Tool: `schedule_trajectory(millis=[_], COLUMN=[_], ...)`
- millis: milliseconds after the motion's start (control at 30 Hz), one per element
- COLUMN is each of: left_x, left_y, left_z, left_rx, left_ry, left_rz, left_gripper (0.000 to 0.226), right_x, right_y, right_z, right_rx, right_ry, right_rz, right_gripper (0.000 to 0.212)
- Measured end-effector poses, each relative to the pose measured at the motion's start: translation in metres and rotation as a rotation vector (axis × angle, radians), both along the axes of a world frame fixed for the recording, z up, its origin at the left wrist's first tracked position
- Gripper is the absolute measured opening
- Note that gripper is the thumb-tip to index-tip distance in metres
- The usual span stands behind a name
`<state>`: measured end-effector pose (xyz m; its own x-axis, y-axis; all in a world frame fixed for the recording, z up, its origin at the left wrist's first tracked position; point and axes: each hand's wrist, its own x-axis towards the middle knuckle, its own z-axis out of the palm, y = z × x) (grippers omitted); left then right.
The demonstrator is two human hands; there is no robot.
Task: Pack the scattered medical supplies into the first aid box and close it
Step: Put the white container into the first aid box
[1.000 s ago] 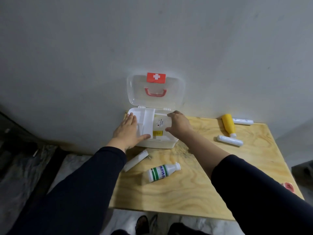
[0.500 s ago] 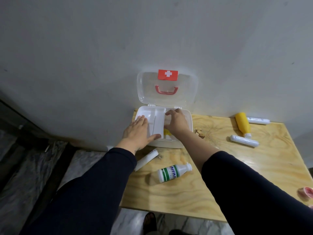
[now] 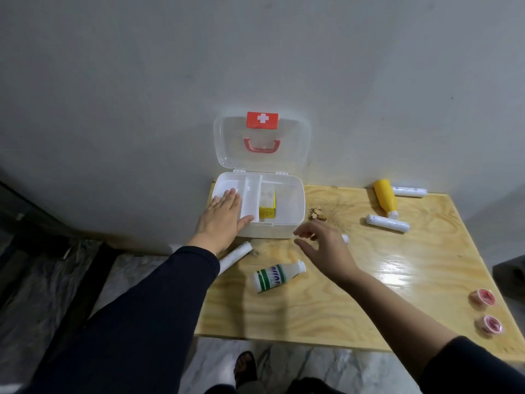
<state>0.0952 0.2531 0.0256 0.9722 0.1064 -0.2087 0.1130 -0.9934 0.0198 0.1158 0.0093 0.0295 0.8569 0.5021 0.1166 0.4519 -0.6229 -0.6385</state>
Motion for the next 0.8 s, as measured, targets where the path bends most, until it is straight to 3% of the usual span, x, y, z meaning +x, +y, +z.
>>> schedule_trajectory(millis=[200, 400, 667, 800], left_x=[-0.002, -0.001, 0.000, 0.000], left_y=[0.000, 0.000, -0.001, -0.001], left_z=[-0.007, -0.009, -0.003, 0.001], left_rx=[0.043, 0.055, 0.041, 0.021], left_ry=[0.010, 0.023, 0.047, 0.069], left_rz=[0.006, 0.013, 0.025, 0.029], left_gripper=[0.070, 0.070, 0.069, 0.070], right_x=[-0.014, -0.019, -0.020, -0.015], right_y=[-0.016, -0.014, -0.033, -0.032], right_z=[-0.035, -0.039, -0.007, 0.013], right_rx=[-0.202, -0.219, 0.119, 0.149], right_ry=[0.278, 0.283, 0.454, 0.325], right_rz=[0.092, 0.084, -0.146, -0.187], right_gripper=[0.048, 0.034, 0.029, 0.033])
